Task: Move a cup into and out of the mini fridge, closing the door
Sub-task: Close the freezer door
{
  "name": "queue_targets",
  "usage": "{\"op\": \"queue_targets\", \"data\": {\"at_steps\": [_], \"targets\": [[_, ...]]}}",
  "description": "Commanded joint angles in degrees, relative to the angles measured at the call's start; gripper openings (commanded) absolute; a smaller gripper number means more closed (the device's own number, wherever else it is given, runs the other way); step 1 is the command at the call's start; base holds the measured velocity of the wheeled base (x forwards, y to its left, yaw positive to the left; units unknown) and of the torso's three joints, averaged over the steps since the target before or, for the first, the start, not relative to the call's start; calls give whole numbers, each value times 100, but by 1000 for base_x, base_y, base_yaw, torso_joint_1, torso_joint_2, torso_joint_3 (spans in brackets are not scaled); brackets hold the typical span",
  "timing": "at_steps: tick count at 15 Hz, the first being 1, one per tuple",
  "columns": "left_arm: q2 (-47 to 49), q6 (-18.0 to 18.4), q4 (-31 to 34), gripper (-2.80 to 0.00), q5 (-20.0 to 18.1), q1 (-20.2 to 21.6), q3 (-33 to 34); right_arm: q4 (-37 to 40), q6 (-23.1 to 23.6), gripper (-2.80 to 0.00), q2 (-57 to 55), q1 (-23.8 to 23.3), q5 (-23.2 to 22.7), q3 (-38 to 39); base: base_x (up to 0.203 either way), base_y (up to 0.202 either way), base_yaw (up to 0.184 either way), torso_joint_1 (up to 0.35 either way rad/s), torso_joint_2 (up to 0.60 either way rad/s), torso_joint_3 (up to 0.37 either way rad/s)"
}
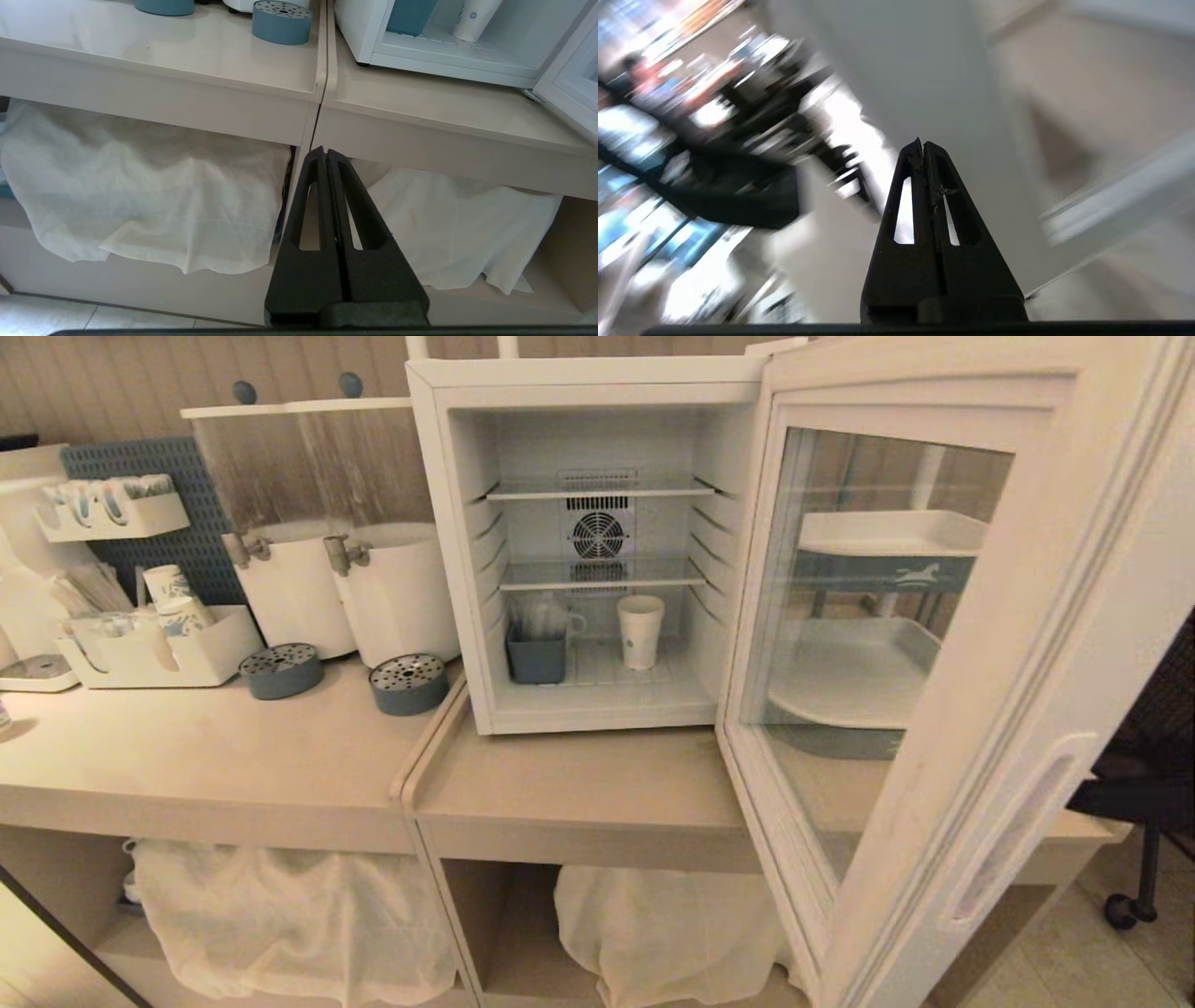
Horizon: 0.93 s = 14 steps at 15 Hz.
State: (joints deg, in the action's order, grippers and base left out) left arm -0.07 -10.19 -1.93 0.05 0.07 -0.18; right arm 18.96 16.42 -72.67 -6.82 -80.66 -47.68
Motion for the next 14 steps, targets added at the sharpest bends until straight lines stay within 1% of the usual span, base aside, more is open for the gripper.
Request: {"op": "queue_targets", "data": {"at_steps": [1, 2, 3, 4, 5, 7, 8, 9, 10, 12, 14], "targets": [[-1, -9, -1, -280, -5, 1, 1, -23, -269, -280, 242, 756, 177, -34, 0, 0, 0, 0, 0, 0], [-1, -8, -2, -280, -5, 1, 1, -96, -485, -280, 270, 1144, 437, -148, 0, 0, 0, 0, 0, 0], [-1, -9, -8, -280, 2, 1, 1, -247, -817, -280, 263, 1545, 839, -311, 0, 0, 0, 0, 0, 0], [-1, -9, -1, -280, 4, 1, 1, -539, -1244, -280, 206, 1934, 1409, -449, 0, 0, 0, 0, 0, 0], [-1, -5, -4, -280, -2, 1, 1, -1032, -1709, -280, 97, 2350, 2156, -537, 0, 0, 0, 0, 0, 0], [-1, -9, -10, -280, 3, 1, 1, -2409, -2452, -280, -383, 3166, 3887, -611, 0, 0, 0, 0, 0, 0], [-1, -18, -10, -280, 4, 1, 1, -2906, -2639, -280, -708, 3468, 4383, -636, 0, 0, 0, 0, 0, 0], [-1, -18, -10, -280, 4, 1, 1, -3232, -2743, -280, -999, 3660, 4677, -703, 0, 0, 0, 0, 0, 0], [-1, -18, -10, -280, 4, 1, 1, -3395, -2801, -280, -1269, 3752, 4821, -838, 0, 0, 0, 0, 0, 0], [-1, -27, -10, -280, 4, 1, 1, -3532, -2859, -280, -1838, 3863, 5085, -1227, 0, 0, 0, 0, 0, 0], [-1, -27, -10, -280, 4, 1, 1, -3731, -2883, -280, -2428, 3952, 5543, -1632, 0, 0, 0, 0, 0, 0]]}}
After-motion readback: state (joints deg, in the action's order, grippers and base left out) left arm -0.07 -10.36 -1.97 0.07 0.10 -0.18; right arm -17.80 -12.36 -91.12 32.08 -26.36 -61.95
